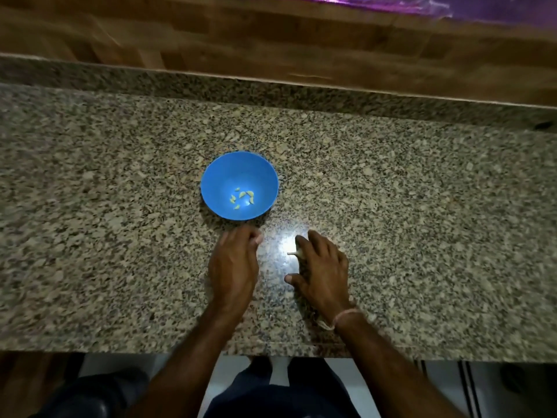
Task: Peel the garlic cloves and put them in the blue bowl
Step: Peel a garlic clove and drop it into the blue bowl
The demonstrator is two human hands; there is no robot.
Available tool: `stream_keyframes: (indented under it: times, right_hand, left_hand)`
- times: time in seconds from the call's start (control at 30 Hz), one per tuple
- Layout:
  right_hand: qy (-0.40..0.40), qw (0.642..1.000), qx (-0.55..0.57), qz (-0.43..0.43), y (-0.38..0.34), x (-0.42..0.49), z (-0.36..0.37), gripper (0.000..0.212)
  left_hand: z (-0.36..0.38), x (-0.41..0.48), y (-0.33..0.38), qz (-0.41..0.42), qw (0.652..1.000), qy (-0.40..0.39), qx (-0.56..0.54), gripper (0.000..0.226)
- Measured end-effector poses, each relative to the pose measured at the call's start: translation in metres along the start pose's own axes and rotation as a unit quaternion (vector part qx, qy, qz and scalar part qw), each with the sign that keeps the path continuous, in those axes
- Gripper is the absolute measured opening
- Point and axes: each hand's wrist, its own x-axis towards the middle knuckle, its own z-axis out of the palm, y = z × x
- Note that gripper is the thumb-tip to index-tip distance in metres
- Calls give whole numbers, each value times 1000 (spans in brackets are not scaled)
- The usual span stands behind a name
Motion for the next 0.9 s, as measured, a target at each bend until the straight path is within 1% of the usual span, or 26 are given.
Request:
stream_keyframes:
  times: [0.07,0.13,0.2,0.33,0.4,0.43,0.47,0.53,0.6,0.63,0.7,0.73,0.77,0.8,0.83,0.87,0.9]
  right_hand:
    - [4,1000,10,5,0,0,0,88]
    - [3,1000,16,8,0,0,0,88]
    - [2,1000,19,4,1,-1,1,88]
    - [13,999,39,-14,5,-3,0,87]
    - [2,998,58,-20,10,-3,-1,86]
    - [-1,997,75,-20,14,-2,-1,85]
    - [5,995,99,-20,18,-1,-1,81]
    - [37,985,166,-19,31,0,-4,67]
    - [73,973,217,-23,44,-1,-6,50]
    - [83,969,233,-26,48,-3,-8,45]
    - [83,963,254,-33,54,-5,-12,40]
    - [77,960,267,-37,58,-6,-14,39]
    - [72,956,280,-43,61,-7,-14,39]
    - [65,950,301,-47,63,-7,-14,39]
    - [53,939,339,-42,67,-7,-14,39]
    - [34,920,391,-23,68,-7,-16,39]
    - [11,896,443,1,70,-6,-18,38]
  left_hand:
    - [-6,28,4,18,999,39,5,3]
    - [-6,55,3,19,998,58,20,3]
    - [-2,73,-1,4,998,56,42,8]
    - [2,86,-5,-19,993,19,111,24]
    - [3,74,0,5,991,39,131,25]
    - [5,61,5,31,992,42,117,23]
    - [10,45,12,59,994,26,89,22]
    - [29,11,27,94,993,-65,41,30]
    - [55,-13,33,99,982,-152,44,39]
    - [68,-19,31,101,978,-172,58,38]
    - [84,-23,30,100,978,-167,77,31]
    - [89,-23,30,86,982,-155,67,27]
    - [92,-24,31,60,988,-141,33,24]
    - [92,-24,32,14,992,-125,-27,21]
    - [91,-26,36,-52,986,-114,-106,18]
    - [89,-27,40,-134,966,-111,-190,16]
    - [88,-28,44,-217,932,-109,-268,16]
